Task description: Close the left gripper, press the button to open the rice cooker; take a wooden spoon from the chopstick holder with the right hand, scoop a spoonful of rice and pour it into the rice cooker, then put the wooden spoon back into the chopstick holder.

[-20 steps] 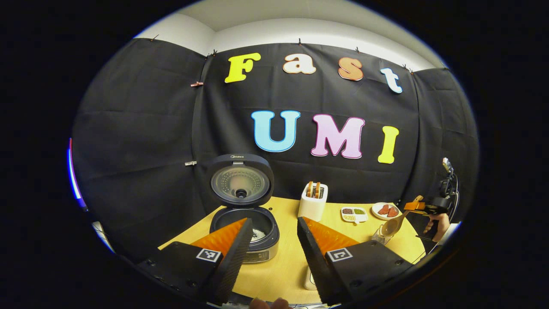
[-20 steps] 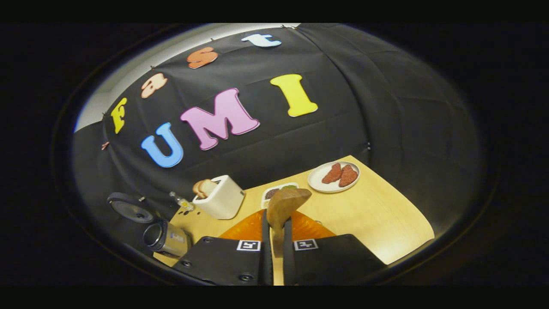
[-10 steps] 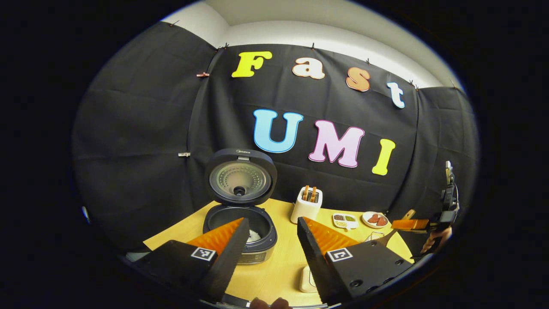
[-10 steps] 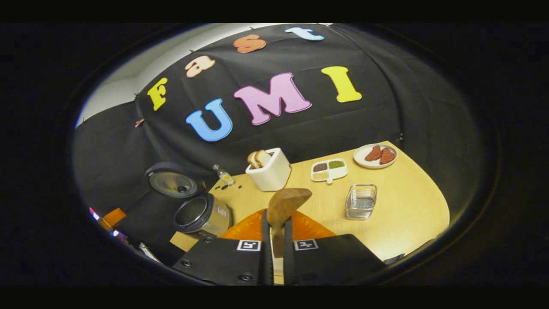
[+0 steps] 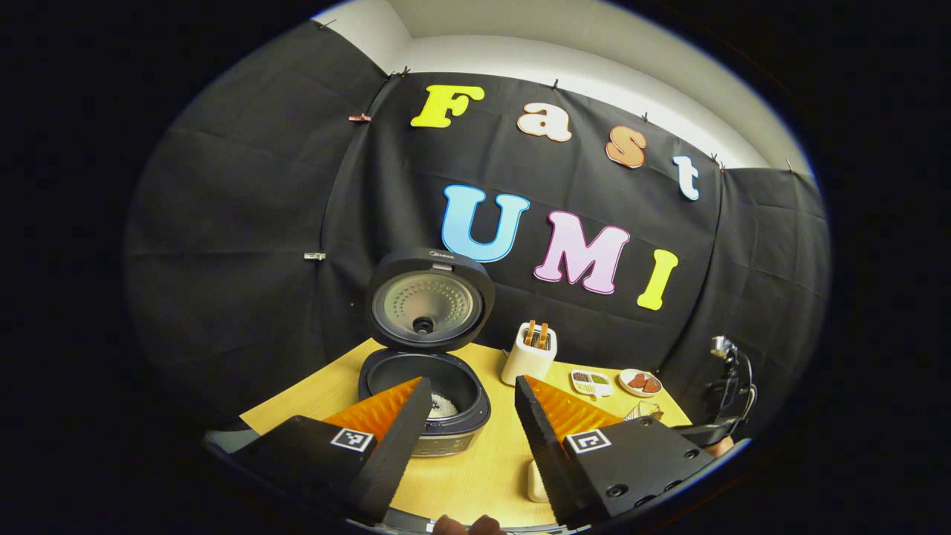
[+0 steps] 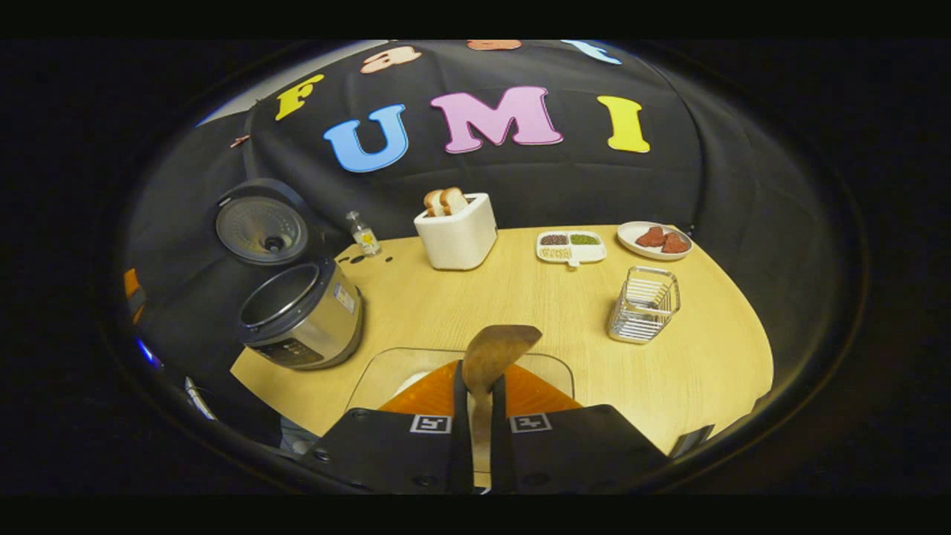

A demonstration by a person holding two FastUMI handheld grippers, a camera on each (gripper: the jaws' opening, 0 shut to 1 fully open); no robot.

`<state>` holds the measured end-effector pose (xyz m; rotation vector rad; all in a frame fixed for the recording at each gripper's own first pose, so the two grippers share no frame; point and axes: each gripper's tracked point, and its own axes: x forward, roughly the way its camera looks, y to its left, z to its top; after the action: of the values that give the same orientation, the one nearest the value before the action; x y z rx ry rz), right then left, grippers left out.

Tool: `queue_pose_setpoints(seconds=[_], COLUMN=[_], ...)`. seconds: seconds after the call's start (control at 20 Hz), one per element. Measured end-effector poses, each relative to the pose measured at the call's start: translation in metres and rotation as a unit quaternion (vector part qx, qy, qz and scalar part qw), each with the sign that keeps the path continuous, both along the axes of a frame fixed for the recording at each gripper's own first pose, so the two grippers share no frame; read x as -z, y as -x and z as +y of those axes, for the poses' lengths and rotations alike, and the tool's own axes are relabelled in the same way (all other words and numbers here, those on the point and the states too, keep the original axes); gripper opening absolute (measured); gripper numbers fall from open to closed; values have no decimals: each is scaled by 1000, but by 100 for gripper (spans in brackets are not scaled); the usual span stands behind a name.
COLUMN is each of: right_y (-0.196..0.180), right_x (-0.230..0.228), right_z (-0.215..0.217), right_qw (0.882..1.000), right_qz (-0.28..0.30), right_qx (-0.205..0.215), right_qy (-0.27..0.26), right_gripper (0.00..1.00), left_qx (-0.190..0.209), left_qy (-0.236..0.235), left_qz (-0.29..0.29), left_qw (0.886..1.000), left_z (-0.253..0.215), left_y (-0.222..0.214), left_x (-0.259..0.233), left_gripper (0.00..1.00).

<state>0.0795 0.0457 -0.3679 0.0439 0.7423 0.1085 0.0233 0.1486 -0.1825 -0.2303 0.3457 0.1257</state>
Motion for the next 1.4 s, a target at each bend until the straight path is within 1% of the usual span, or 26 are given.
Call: queue_pose_setpoints(seconds=[0.15,0.2,0.25,0.35,0.45,0.5,0.6,0.7,0.75,0.85,0.9,0.95,1.0,1.05,1.1,1.15,1.2,1.25,1.3,1.4], right_y=[7,7,7,6,8,11,12,11,12,12,13,12,14,14,14,12,13,12,11,10], right_x=[9,10,10,11,14,16,15,15,15,14,12,9,5,1,-3,-8,-12,-16,-21,-30], right_z=[10,12,14,19,27,31,39,43,43,35,30,25,20,15,10,5,0,-3,-5,-8], right_qw=[1000,1000,1000,1000,1000,999,999,998,996,991,989,986,984,982,980,978,978,979,980,981], right_qz=[8,10,12,17,26,30,34,41,45,50,49,47,44,40,36,31,27,21,16,7], right_qx=[-6,-4,-1,6,11,16,19,32,46,78,90,100,110,119,127,133,136,135,131,124], right_qy=[16,19,18,14,0,-10,-21,-45,-64,-98,-111,-122,-133,-143,-150,-155,-156,-154,-150,-148], right_gripper=[13,10,13,14,14,18,18,10,10,10,14,14,9,13,13,13,18,18,14,13], left_qx=[-9,-12,-14,-16,-21,-24,-28,-32,-35,-40,-41,-42,-43,-43,-42,-41,-38,-35,-31,-24], left_qy=[7,10,15,20,25,27,29,31,31,29,28,26,25,25,25,26,25,24,22,18], left_qz=[-4,-6,-6,-6,-9,-12,-13,-14,-16,-17,-16,-16,-16,-15,-14,-14,-14,-15,-16,-19], left_qw=[1000,1000,1000,1000,999,999,999,999,999,999,999,999,999,999,999,999,999,999,999,999], left_z=[18,22,25,30,35,38,41,45,47,50,51,52,52,51,50,47,44,41,38,31], left_y=[4,4,5,6,7,7,9,10,12,14,15,18,19,19,19,18,17,16,14,11], left_x=[2,2,4,7,6,4,5,4,3,3,2,2,1,2,1,2,1,0,-2,-6], left_gripper=[80,79,80,80,80,80,80,80,80,80,80,80,80,80,79,79,80,80,80,80])
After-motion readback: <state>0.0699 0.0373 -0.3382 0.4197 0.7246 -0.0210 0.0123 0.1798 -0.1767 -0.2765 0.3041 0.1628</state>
